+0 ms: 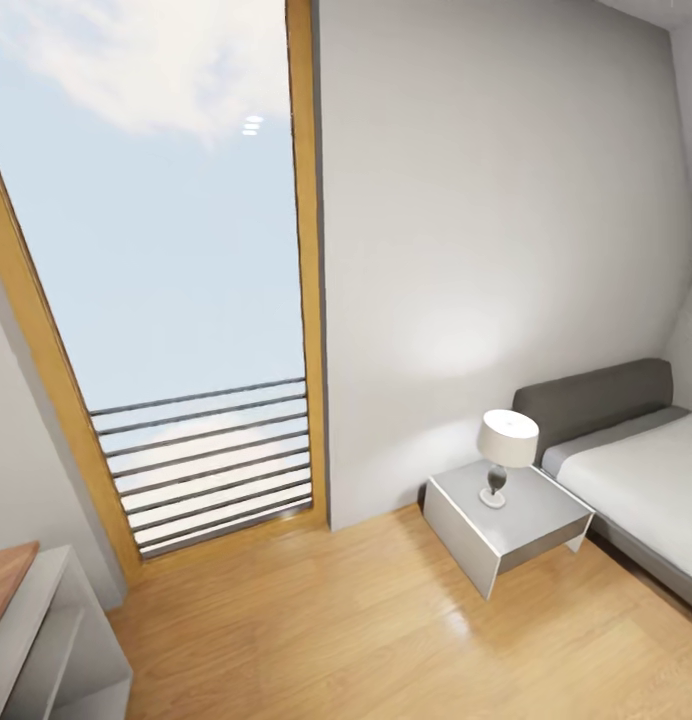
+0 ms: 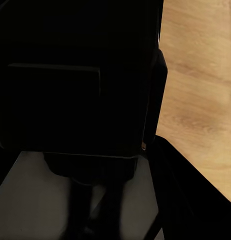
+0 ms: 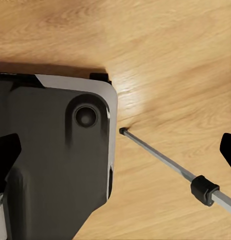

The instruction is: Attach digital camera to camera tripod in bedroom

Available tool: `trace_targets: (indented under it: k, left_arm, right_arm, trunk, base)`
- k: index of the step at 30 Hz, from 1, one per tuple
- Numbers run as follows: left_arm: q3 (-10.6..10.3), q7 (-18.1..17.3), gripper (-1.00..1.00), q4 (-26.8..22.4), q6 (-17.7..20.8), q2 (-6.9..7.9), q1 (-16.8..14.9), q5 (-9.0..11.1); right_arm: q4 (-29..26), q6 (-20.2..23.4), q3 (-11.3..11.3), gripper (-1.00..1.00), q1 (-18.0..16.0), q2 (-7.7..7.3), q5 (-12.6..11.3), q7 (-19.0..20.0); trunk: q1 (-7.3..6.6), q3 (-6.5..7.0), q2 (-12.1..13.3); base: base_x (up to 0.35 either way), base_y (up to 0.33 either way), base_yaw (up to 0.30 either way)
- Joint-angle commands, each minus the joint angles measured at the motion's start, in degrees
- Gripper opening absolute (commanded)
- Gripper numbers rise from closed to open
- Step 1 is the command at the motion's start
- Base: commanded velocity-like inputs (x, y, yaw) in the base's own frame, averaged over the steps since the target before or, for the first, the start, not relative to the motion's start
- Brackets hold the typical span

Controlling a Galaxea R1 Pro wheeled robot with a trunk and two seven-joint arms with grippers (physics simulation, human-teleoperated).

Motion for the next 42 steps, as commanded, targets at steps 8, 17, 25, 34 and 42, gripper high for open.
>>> trace_targets:
  k: [8,17,25,34,42]
  left_arm:
    - [-0.4,-0.06,-1.0,0.06,-0.19,-0.03,-0.02,0.32]
    - [-0.4,-0.13,-1.0,0.06,-0.12,-0.01,-0.02,0.32]
    - [-0.4,-0.1,-1.0,0.06,-0.1,-0.01,-0.02,0.32]
    - [-0.4,-0.07,-1.0,0.06,-0.1,-0.03,-0.02,0.32]
    - [-0.4,-0.12,-1.0,0.06,-0.1,-0.03,-0.02,0.32]
  right_arm:
    - [0.11,-0.01,-0.4,1.0,-0.05,-0.12,0.6,0.2]
    - [0.11,0.02,-0.33,1.0,-0.05,-0.37,0.62,0.23]
    - [0.11,-0.03,-0.32,1.0,-0.05,-0.44,0.62,0.23]
    - [0.11,-0.06,-0.32,1.0,-0.05,-0.45,0.62,0.23]
    - [0.09,-0.06,-0.32,1.0,-0.05,-0.44,0.62,0.23]
  trunk:
    - [0.02,0.0,-0.04]
    - [0.02,0.0,-0.04]
    - [0.02,0.0,-0.04]
    - [0.02,0.0,-0.04]
    - [0.02,0.0,-0.04]
  base:
    - [0.0,0.0,-0.028]
    - [0.005,0.012,-0.003]
    - [0.053,0.105,0.0]
    - [0.009,0.019,0.0]
    - [0.022,0.001,0.0]
